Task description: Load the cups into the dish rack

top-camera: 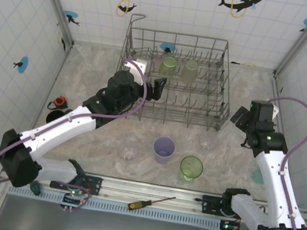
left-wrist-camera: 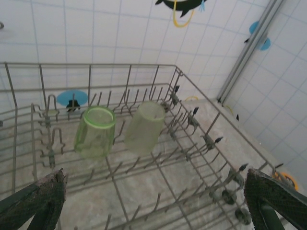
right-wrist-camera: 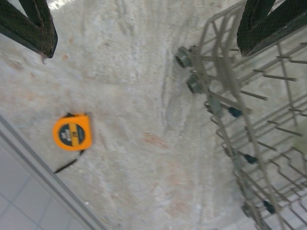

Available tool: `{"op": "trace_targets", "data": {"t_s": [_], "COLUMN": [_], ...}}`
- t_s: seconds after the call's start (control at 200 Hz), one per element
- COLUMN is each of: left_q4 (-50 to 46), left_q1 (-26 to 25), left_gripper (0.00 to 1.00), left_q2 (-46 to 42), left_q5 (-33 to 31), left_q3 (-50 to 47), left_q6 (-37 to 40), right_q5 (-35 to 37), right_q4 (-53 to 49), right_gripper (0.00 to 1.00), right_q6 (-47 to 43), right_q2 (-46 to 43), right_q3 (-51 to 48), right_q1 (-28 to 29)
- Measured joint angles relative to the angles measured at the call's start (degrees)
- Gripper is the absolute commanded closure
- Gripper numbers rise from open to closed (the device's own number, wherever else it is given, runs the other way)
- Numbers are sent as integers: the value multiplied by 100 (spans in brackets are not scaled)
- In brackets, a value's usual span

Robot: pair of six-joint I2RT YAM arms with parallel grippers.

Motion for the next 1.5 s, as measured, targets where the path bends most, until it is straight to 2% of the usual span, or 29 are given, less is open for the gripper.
{"op": "trace_targets", "data": {"t_s": [0.375,0.601,0.806,0.961,1.286,1.441,1.501], "left_q4": [-595,-863,-1023,-1088,-1176,-1187,-1198], "left_q1": [0,0,0,0,0,0,0], "left_gripper": [2,2,2,2,2,2,2], "left_q2": [-822,-837,-837,-837,-835,-835,-826], "left_q5": [57,275,385,407,492,492,492], "left_q3": [-647,-813,-815,-815,-846,-846,-848], "left_q6": [-26,-138,-155,-175,-326,-330,-332], "right_q5": [671,699,693,374,-343,-588,-649], "right_q4": [-815,-938,-942,-872,-584,-433,-365], "right_gripper": [0,0,0,0,14,33,34], "right_q6": [52,-22,-131,-243,-492,-584,-562], "right_q2": [-13,-11,-11,-9,151,201,205], "right_q3": [-540,-841,-898,-1163,-1508,-1714,-1781], "right_q1": [-492,-1051,-1261,-1611,-2302,-2476,-2509]}}
